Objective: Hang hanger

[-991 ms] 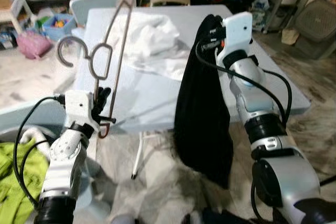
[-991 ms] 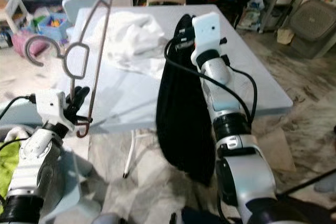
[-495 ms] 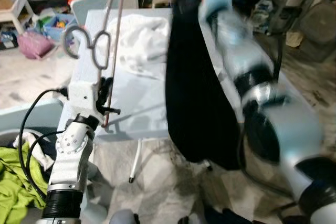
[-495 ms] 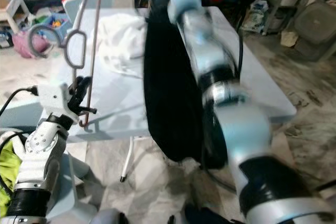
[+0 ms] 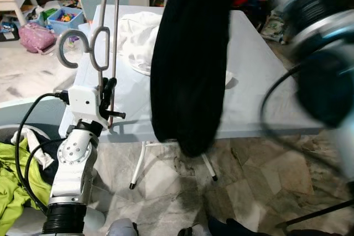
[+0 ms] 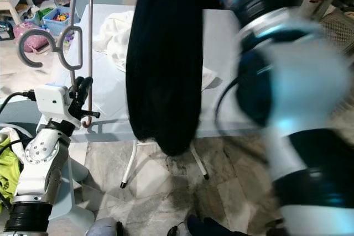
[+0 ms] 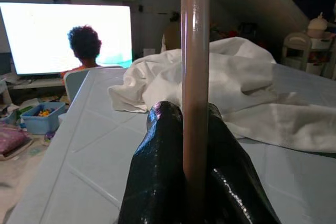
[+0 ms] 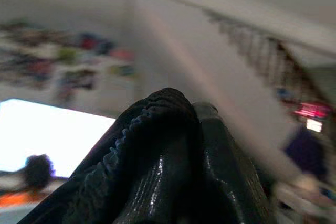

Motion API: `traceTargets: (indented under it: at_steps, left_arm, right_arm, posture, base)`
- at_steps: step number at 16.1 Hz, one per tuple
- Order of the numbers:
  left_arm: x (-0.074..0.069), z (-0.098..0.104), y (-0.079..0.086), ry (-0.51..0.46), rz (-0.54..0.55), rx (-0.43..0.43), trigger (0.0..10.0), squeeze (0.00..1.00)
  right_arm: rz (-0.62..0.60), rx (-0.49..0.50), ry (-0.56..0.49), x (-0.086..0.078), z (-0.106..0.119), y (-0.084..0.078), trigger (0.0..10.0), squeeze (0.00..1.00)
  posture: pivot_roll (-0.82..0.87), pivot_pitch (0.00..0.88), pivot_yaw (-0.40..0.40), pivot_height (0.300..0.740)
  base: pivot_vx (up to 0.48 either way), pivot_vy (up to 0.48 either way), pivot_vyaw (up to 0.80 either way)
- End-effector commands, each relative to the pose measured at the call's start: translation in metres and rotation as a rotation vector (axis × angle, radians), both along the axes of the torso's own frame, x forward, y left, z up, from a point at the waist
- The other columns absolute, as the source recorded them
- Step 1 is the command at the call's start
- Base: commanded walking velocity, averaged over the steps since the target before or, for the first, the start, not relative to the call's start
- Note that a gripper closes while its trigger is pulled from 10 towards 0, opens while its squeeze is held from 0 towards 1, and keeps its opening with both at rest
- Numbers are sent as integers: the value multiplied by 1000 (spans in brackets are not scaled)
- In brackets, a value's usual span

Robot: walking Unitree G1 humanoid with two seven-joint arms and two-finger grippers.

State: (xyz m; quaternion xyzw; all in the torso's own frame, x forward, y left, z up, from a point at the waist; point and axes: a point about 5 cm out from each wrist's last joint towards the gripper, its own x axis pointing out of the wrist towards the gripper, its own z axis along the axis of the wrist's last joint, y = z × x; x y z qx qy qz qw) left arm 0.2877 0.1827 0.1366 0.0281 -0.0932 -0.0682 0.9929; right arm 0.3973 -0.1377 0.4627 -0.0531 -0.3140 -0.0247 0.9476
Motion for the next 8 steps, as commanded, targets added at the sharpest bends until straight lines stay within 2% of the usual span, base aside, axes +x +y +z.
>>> traceTargets:
  at_steps: [1,2,3,5,6,8]
  left_arm:
    - [-5,-24,5,122,30,10,10000,0]
    - [-4,-24,4,123,30,10,10000,0]
    - [-5,-26,2,125,27,5,10000,0]
    - [-4,-27,-5,127,13,2,10000,0]
    - [-3,-26,-8,125,6,3,10000,0]
    - [-3,-26,-8,125,2,6,10000,0]
  right_arm:
    - [-61,49,-23,-5,12,-16,10000,0]
    - [-75,46,-27,-6,12,-24,10000,0]
    - [-92,15,-4,-2,2,-30,10000,0]
    - [-104,-135,141,15,-44,-30,10000,0]
    - [-97,-243,300,26,-94,-30,10000,0]
    - [-44,-315,547,32,-166,-35,10000,0]
  posture:
    - [79,0,-122,740]
    - [79,0,-122,740]
    - [64,0,-116,740]
    - [57,0,-111,740]
    - [60,1,-112,740]
    - [62,6,-107,740]
  base:
    - [0,0,0]
    - [0,0,0]
    - [0,0,0]
    - [0,0,0]
    - [0,0,0]
    - [0,0,0]
